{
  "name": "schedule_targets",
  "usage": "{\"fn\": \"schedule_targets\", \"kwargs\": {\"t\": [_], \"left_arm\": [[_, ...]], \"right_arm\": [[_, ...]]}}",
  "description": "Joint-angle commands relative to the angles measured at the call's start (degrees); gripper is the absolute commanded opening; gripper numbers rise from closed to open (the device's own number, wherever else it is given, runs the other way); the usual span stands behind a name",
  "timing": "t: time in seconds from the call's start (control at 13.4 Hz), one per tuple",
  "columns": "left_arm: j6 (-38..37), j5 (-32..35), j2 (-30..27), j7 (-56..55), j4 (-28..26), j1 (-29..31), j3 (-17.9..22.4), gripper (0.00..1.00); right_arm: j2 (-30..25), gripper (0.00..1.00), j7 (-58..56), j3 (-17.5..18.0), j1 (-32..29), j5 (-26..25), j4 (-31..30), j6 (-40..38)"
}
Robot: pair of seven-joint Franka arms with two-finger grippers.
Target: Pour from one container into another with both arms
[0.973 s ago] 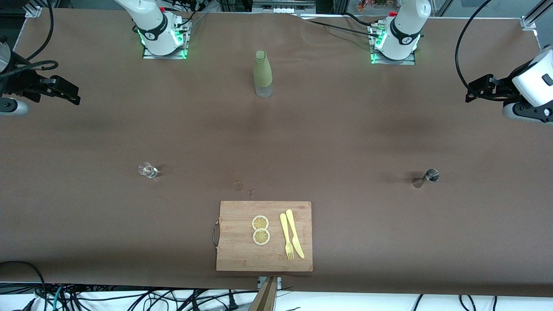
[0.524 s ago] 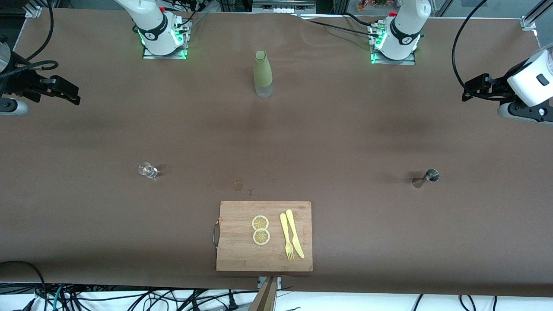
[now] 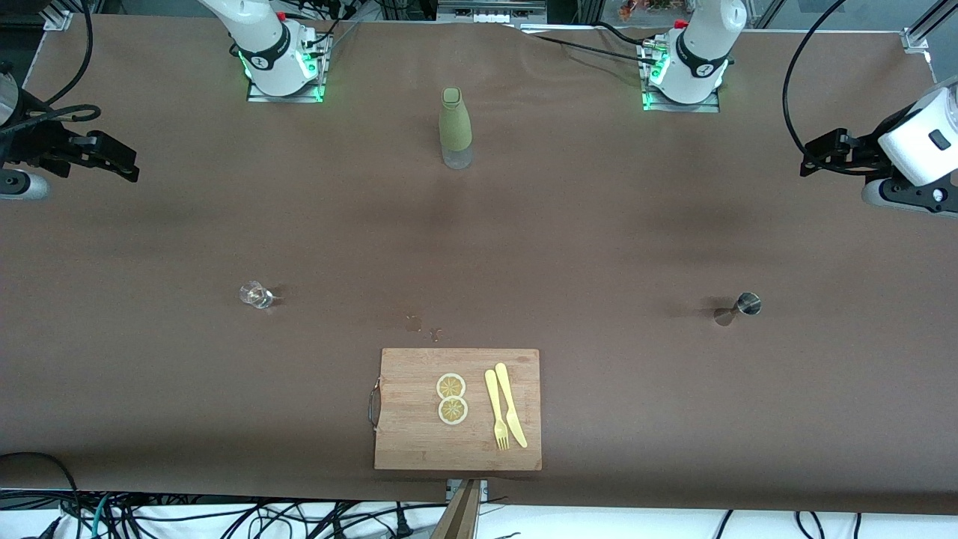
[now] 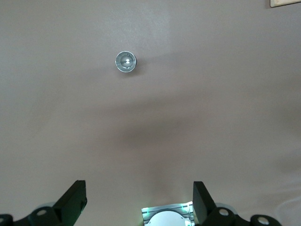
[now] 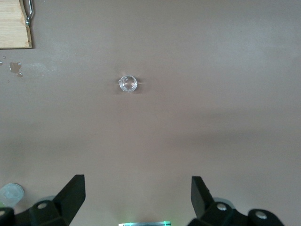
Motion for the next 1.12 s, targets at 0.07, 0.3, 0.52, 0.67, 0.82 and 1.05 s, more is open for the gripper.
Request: {"fn": "schedule_targets", "kwargs": {"t": [0.07,0.3,0.52,0.67,0.82,1.05], "left_arm": [[0.21,-0.07,0.01,-0.52,0.32,0.11,-0.03,1.00],[0.21,-0.07,0.01,-0.52,0.23,0.19,-0.03,1.00],[0.39,-0.07,0.10,-0.52,0.14,0.11,-0.03,1.00],[0.39,-0.07,0.10,-0.52,0.14,0.11,-0.03,1.00],[0.47,-0.07,0.10,-0.52,0.14,0.11,-0.03,1.00],[0.47,-0.07,0.10,-0.52,0.05,0.11,-0.12,1.00]], "right_arm": [[0.35,1.00,0.60,0.05,-0.31,-0.30,1.24,-0.15],[0.35,1.00,0.60,-0.13,-0.31,-0.21,1.07,-0.15],[0.35,1.00,0.60,-0.21,-0.31,-0.30,1.07,-0.15],[0.35,1.00,0.25,-0.30,-0.31,-0.30,1.07,-0.15],[0.35,1.00,-4.56,-2.22,-0.58,-0.21,1.07,-0.06],[0.88,1.00,-13.52,-5.48,-0.66,-0.12,1.77,0.12]]}}
